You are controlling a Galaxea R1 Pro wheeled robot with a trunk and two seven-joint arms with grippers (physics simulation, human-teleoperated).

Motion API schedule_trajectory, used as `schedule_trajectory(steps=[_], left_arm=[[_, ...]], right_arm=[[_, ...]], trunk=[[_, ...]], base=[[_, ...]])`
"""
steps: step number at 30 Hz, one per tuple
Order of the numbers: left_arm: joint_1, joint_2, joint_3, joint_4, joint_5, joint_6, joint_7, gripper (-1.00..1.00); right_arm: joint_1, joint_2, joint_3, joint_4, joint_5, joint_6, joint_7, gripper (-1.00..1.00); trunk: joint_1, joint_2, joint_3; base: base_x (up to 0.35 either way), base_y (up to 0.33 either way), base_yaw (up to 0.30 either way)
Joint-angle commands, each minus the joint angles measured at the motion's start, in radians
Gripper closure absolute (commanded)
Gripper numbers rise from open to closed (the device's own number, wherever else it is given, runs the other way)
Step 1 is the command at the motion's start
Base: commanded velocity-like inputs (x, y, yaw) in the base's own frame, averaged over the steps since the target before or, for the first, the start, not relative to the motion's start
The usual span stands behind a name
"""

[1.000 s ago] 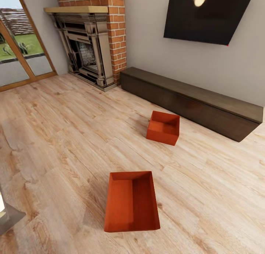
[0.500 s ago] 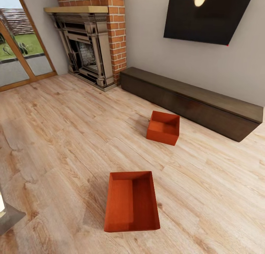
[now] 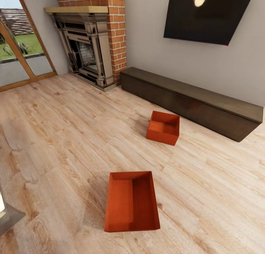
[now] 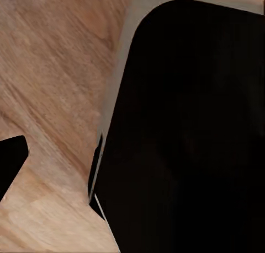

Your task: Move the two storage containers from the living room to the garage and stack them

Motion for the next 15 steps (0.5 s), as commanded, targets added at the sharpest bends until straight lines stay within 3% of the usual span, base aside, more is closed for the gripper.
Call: schedule_trajectory(steps=[1, 5, 12, 14, 15], left_arm=[[0.000, 0.023, 0.001, -0.065, 0.005, 0.001, 0.027, -1.00], [-0.005, 0.046, 0.001, -0.101, 0.009, 0.016, 0.082, -1.00], [-0.147, 0.058, 0.002, -0.099, 0.013, 0.145, 0.138, -1.00], [-0.217, 0.059, 0.002, -0.079, 0.013, 0.174, 0.142, -1.00], [-0.296, 0.058, 0.002, -0.037, 0.014, 0.186, 0.146, -1.00]], right_arm=[[0.003, -0.001, 0.002, -0.097, -0.043, 0.078, -0.063, -1.00], [-0.010, -0.003, -0.008, -0.153, -0.086, 0.141, -0.106, -1.00], [-0.172, -0.042, -0.026, -0.161, -0.110, 0.129, -0.174, -1.00], [-0.261, -0.051, -0.029, -0.112, -0.113, 0.087, -0.188, -1.00], [-0.363, -0.049, -0.029, -0.030, -0.108, 0.018, -0.193, -1.00]], trunk=[[0.000, 0.000, -0.001], [0.000, 0.000, -0.001], [0.000, 0.000, -0.001], [0.000, 0.000, -0.001], [0.000, 0.000, -0.001]], base=[[0.000, 0.000, 0.000], [0.000, 0.000, 0.000], [0.000, 0.000, 0.000], [0.000, 0.000, 0.000], [0.000, 0.000, 0.000]])
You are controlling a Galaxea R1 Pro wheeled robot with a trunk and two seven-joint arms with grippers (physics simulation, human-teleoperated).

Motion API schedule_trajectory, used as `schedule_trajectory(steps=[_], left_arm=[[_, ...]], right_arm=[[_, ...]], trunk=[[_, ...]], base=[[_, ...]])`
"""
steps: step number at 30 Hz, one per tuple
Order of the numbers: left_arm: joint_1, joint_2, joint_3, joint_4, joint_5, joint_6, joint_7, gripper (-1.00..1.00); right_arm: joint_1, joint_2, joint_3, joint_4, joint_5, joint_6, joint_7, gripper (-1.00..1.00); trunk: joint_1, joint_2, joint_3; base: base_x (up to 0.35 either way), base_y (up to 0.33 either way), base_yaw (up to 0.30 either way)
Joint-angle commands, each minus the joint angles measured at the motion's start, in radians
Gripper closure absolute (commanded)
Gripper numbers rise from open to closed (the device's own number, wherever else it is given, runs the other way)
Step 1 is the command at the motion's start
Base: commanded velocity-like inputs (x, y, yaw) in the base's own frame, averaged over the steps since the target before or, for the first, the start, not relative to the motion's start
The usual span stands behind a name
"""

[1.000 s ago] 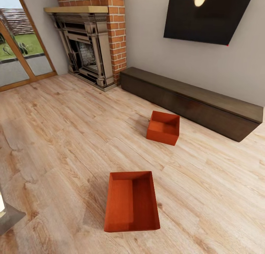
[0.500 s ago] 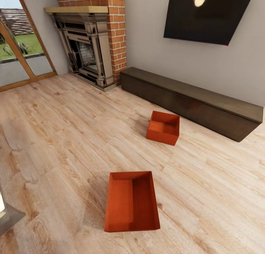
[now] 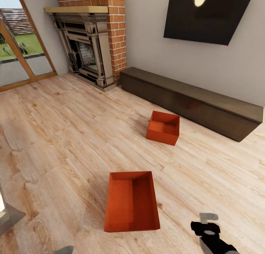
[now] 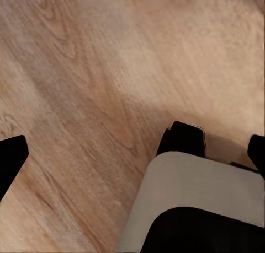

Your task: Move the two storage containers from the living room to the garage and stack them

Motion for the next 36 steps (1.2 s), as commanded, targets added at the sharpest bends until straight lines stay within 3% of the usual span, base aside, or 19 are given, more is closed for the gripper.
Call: schedule_trajectory(steps=[1, 2, 3, 5, 7, 13, 17, 22, 26, 27, 28, 33, 36], left_arm=[[-0.119, -0.021, 0.001, 0.060, 0.004, 0.007, 0.035, -1.00], [-0.134, -0.045, 0.001, 0.061, 0.003, 0.006, 0.042, -1.00], [-0.137, -0.056, 0.001, 0.061, 0.003, 0.005, 0.044, -1.00], [-0.144, -0.111, 0.000, 0.050, -0.005, 0.003, 0.062, -1.00], [-0.147, -0.135, -0.001, 0.041, -0.009, 0.002, 0.086, -1.00], [-0.149, -0.165, -0.011, 0.019, -0.016, -0.002, 0.113, -1.00], [-0.150, -0.184, -0.024, 0.006, -0.055, -0.012, 0.116, -1.00], [-0.150, -0.194, -0.028, 0.012, -0.078, -0.069, 0.117, -1.00], [-0.150, -0.208, -0.031, -0.001, -0.089, -0.167, 0.117, -1.00], [-0.150, -0.232, -0.035, 0.003, -0.110, -0.184, 0.116, -1.00], [-0.150, -0.239, -0.037, 0.012, -0.126, -0.186, 0.116, -1.00], [-0.150, -0.249, -0.041, 0.069, -0.190, -0.201, 0.116, -1.00], [-0.150, -0.246, -0.037, 0.072, -0.191, -0.209, 0.116, -1.00]], right_arm=[[-0.103, 0.059, 0.012, 0.074, -0.005, -0.072, -0.002, -1.00], [-0.112, 0.107, 0.015, 0.081, -0.004, -0.079, 0.004, -1.00], [-0.114, 0.121, 0.016, 0.083, -0.004, -0.081, 0.006, -1.00], [-0.117, 0.177, 0.021, 0.091, -0.003, -0.090, 0.022, -1.00], [-0.119, 0.199, 0.022, 0.098, -0.003, -0.104, 0.044, -1.00], [-0.126, 0.210, 0.019, 0.108, -0.003, -0.163, 0.132, -1.00], [-0.128, 0.215, 0.018, 0.110, -0.002, -0.181, 0.156, -1.00], [-0.129, 0.217, 0.018, 0.110, -0.001, -0.209, 0.166, -1.00], [-0.129, 0.217, 0.018, 0.112, -0.002, -0.241, 0.171, -1.00], [-0.129, 0.218, 0.017, 0.115, -0.008, -0.248, 0.159, -1.00], [-0.129, 0.218, 0.016, 0.116, -0.011, -0.247, 0.157, -1.00], [-0.129, 0.216, 0.016, 0.116, -0.006, -0.239, 0.159, -1.00], [-0.129, 0.214, 0.017, 0.116, -0.004, -0.236, 0.165, -1.00]], trunk=[[0.000, 0.000, -0.001], [0.000, 0.000, -0.001], [0.000, 0.000, -0.001], [0.000, 0.000, -0.001], [0.000, 0.000, -0.001], [0.000, 0.000, -0.001], [0.000, 0.000, -0.001], [0.000, 0.000, -0.001], [0.000, 0.000, -0.001], [0.000, 0.000, -0.001], [0.000, 0.000, -0.001], [0.000, 0.000, -0.001], [0.000, 0.000, -0.001]], base=[[0.000, 0.000, 0.000], [0.000, 0.000, 0.000], [0.000, 0.000, 0.000], [0.000, 0.000, 0.000], [0.000, 0.000, 0.000], [0.000, 0.000, 0.000], [0.000, 0.000, 0.000], [0.000, 0.000, 0.000], [0.000, 0.000, 0.000], [0.000, 0.000, 0.000], [0.000, 0.000, 0.000], [0.000, 0.000, 0.000], [0.000, 0.000, 0.000]])
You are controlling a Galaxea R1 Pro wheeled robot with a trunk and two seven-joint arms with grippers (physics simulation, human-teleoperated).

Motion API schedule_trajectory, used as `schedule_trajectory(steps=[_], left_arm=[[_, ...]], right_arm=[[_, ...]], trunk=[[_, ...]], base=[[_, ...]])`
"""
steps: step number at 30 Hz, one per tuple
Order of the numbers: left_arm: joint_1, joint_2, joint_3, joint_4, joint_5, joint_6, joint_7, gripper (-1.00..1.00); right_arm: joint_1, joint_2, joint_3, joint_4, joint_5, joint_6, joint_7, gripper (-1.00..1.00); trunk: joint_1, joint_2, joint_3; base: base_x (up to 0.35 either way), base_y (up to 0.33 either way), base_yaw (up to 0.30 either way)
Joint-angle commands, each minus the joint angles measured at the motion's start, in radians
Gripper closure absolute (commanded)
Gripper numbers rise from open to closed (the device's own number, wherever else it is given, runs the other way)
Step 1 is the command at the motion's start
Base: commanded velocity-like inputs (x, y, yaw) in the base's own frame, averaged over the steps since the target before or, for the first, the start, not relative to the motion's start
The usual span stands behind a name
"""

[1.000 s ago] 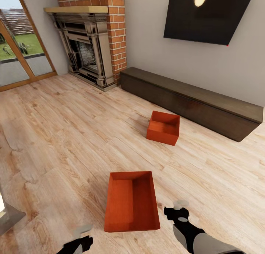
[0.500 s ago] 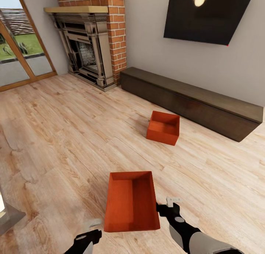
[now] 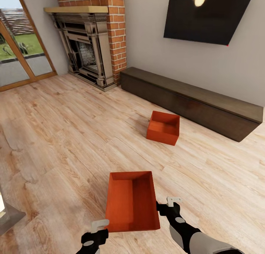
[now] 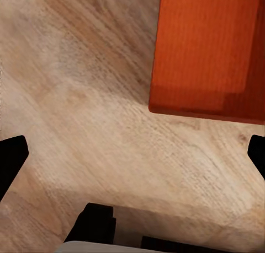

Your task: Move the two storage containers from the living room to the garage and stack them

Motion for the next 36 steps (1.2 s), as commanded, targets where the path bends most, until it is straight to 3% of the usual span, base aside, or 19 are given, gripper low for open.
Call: schedule_trajectory(steps=[1, 5, 13, 36], left_arm=[[0.000, 0.000, -0.003, 0.000, 0.009, -0.005, 0.003, -1.00], [0.000, 0.001, -0.006, -0.005, 0.004, -0.006, 0.003, -1.00], [0.000, 0.001, -0.001, -0.008, 0.008, -0.007, 0.005, -1.00], [0.000, 0.001, 0.001, -0.017, 0.009, 0.007, 0.002, -1.00]], right_arm=[[-0.001, 0.000, 0.009, 0.001, -0.010, -0.004, -0.001, -1.00], [-0.001, 0.000, 0.010, 0.001, -0.010, -0.004, 0.002, -1.00], [-0.001, 0.005, 0.010, 0.002, 0.051, -0.008, -0.004, -1.00], [-0.001, 0.001, 0.010, 0.002, 0.061, -0.004, 0.009, -1.00]], trunk=[[0.000, 0.000, -0.001], [0.000, 0.000, -0.001], [0.000, 0.000, -0.001], [0.000, 0.000, -0.001]], base=[[0.000, 0.000, 0.000], [0.000, 0.000, 0.000], [0.000, 0.000, 0.000], [0.000, 0.000, 0.000]])
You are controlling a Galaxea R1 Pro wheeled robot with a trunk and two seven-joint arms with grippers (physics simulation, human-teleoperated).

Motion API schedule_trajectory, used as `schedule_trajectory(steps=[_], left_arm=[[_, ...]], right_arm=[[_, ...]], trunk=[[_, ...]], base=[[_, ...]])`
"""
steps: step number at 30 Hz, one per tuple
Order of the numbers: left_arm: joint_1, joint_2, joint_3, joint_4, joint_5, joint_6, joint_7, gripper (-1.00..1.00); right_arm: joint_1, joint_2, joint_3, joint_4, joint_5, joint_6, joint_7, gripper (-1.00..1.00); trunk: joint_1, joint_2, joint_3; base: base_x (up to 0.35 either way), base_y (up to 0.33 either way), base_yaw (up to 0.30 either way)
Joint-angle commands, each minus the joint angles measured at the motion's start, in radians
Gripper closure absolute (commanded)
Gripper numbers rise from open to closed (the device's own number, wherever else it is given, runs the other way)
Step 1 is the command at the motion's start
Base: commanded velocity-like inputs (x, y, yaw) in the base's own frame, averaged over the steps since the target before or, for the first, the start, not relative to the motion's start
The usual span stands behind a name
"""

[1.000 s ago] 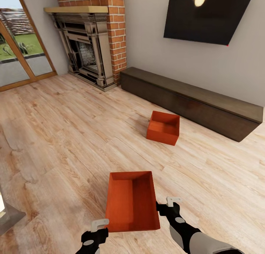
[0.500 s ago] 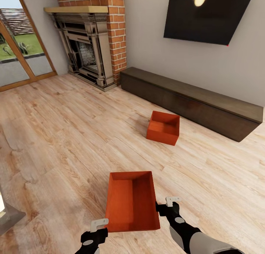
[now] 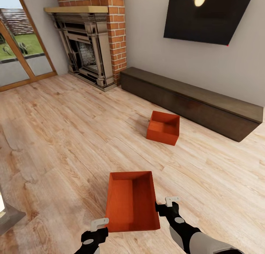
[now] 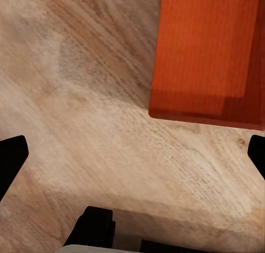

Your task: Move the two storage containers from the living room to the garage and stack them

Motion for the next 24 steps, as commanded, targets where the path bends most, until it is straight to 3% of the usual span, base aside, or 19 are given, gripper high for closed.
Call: schedule_trajectory(steps=[1, 3, 5, 10, 24], left_arm=[[0.000, 0.000, -0.003, -0.016, 0.007, 0.000, 0.004, -1.00], [0.000, 0.002, -0.004, -0.091, 0.007, 0.020, 0.004, -1.00], [-0.008, 0.004, -0.004, -0.173, 0.002, 0.083, 0.003, -1.00], [-0.046, 0.016, -0.004, -0.249, 0.001, 0.198, 0.002, -1.00], [-0.052, 0.018, -0.009, -0.257, 0.001, 0.201, 0.010, -1.00]], right_arm=[[-0.001, 0.000, 0.009, 0.001, -0.004, -0.003, -0.005, -1.00], [-0.001, 0.002, 0.009, 0.001, -0.004, -0.003, -0.005, -1.00], [-0.001, 0.003, 0.008, 0.001, -0.004, -0.003, -0.005, -1.00], [-0.001, 0.004, 0.009, 0.001, -0.005, -0.003, -0.005, -1.00], [-0.001, 0.004, 0.009, 0.001, -0.005, -0.003, -0.006, -1.00]], trunk=[[0.000, 0.000, -0.001], [0.000, 0.000, -0.001], [0.000, 0.000, -0.001], [0.000, 0.000, -0.001], [0.000, 0.000, -0.001]], base=[[0.000, 0.000, 0.000], [0.000, 0.000, 0.000], [0.000, 0.000, 0.000], [0.000, 0.000, 0.000], [0.000, 0.000, 0.000]])
